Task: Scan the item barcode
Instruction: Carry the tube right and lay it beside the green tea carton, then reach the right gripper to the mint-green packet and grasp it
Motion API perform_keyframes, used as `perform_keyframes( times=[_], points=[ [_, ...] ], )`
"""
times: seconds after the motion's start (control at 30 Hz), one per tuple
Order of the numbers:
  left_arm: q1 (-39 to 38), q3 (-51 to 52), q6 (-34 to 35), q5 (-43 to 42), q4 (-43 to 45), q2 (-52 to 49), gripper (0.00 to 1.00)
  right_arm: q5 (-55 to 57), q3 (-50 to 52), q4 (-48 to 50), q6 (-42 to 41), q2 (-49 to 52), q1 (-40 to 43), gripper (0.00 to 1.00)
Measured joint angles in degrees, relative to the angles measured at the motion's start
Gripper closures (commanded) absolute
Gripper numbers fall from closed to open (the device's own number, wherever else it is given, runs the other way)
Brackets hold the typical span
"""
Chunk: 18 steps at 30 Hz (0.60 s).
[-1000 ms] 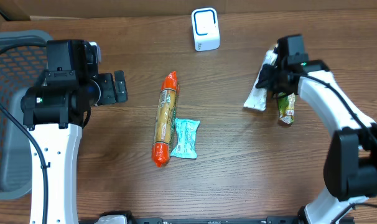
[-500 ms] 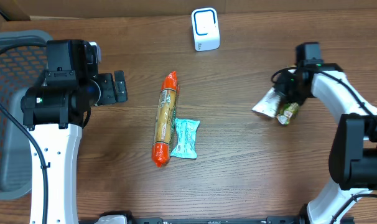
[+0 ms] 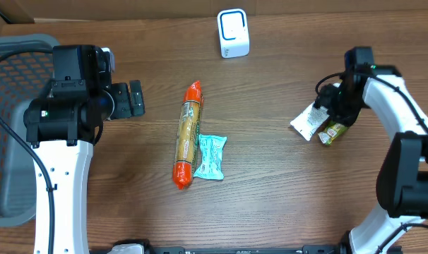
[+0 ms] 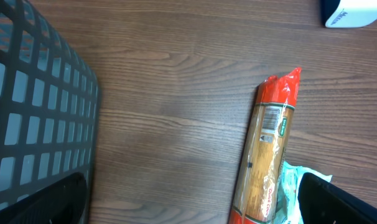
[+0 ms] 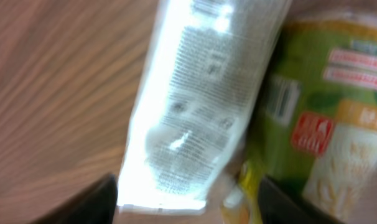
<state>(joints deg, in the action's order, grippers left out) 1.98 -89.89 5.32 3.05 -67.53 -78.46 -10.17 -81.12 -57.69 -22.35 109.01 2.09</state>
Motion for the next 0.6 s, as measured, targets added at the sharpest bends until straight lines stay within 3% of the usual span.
perform_keyframes(
  times=[0.13,0.37,0.6],
  points=[
    [0.0,0.0,0.0,0.0,0.0,0.0,0.01,-3.6,-6.9,-7.0,3.0,-2.6,-1.1,0.00],
    [0.0,0.0,0.0,0.0,0.0,0.0,0.00,-13.7,-10.1,-7.7,8.7,-5.0,-7.9,0.00],
    [0.0,0.0,0.0,0.0,0.0,0.0,0.00,-18.2,-6.8,-2.2,6.9,-5.0,-20.1,0.00]
  ],
)
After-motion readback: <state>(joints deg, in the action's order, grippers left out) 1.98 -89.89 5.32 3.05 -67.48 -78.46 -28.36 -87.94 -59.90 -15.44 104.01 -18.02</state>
